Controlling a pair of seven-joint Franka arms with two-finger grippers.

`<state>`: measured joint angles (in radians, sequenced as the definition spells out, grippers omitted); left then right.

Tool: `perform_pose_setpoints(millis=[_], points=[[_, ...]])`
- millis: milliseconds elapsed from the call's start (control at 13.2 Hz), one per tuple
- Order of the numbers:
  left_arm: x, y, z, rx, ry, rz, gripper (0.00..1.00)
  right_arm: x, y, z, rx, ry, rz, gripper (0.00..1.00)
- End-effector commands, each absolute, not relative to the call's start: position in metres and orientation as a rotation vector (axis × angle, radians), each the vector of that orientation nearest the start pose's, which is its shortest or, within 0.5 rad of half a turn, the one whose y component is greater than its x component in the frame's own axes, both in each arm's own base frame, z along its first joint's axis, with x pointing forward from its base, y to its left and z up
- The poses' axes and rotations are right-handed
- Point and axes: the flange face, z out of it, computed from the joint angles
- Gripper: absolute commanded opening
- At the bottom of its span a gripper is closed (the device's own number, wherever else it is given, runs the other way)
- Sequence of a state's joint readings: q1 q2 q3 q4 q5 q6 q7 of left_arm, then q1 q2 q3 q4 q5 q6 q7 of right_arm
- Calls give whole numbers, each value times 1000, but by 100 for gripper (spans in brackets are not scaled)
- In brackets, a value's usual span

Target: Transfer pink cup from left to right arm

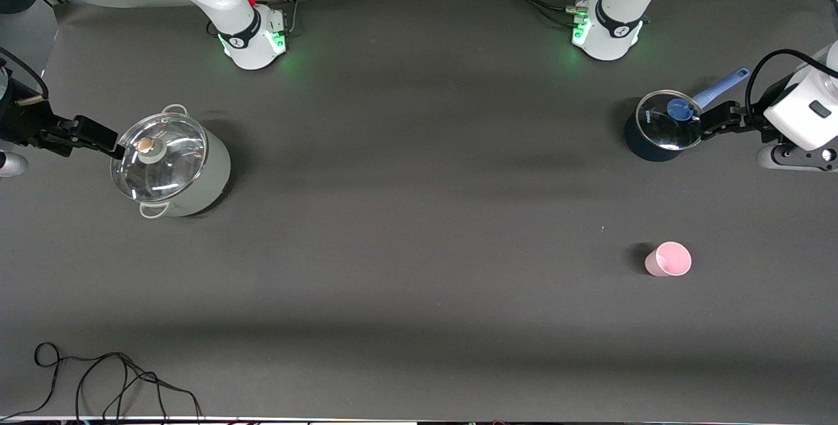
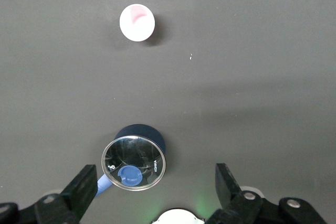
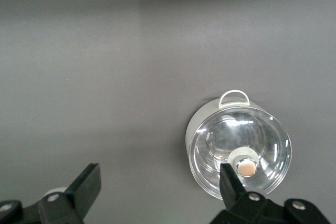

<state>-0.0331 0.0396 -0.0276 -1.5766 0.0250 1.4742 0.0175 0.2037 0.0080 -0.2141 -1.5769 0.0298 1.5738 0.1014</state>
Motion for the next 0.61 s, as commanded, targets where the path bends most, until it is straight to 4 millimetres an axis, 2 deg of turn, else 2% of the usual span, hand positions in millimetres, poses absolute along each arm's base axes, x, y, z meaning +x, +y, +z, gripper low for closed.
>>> perform_pose_setpoints(millis=[0, 378, 454, 530], points=[[557, -33, 598, -3089, 147, 201, 100, 563, 0, 622, -3107, 148, -4, 100], [560, -34, 601, -3091, 147, 175, 100, 563, 1, 618, -3105, 169, 13, 100], [564, -34, 601, -3088, 164, 165, 100, 562, 2, 616, -3105, 167, 25, 100], [570, -33, 602, -3083, 257, 158, 100, 562, 3, 615, -3105, 162, 32, 100]])
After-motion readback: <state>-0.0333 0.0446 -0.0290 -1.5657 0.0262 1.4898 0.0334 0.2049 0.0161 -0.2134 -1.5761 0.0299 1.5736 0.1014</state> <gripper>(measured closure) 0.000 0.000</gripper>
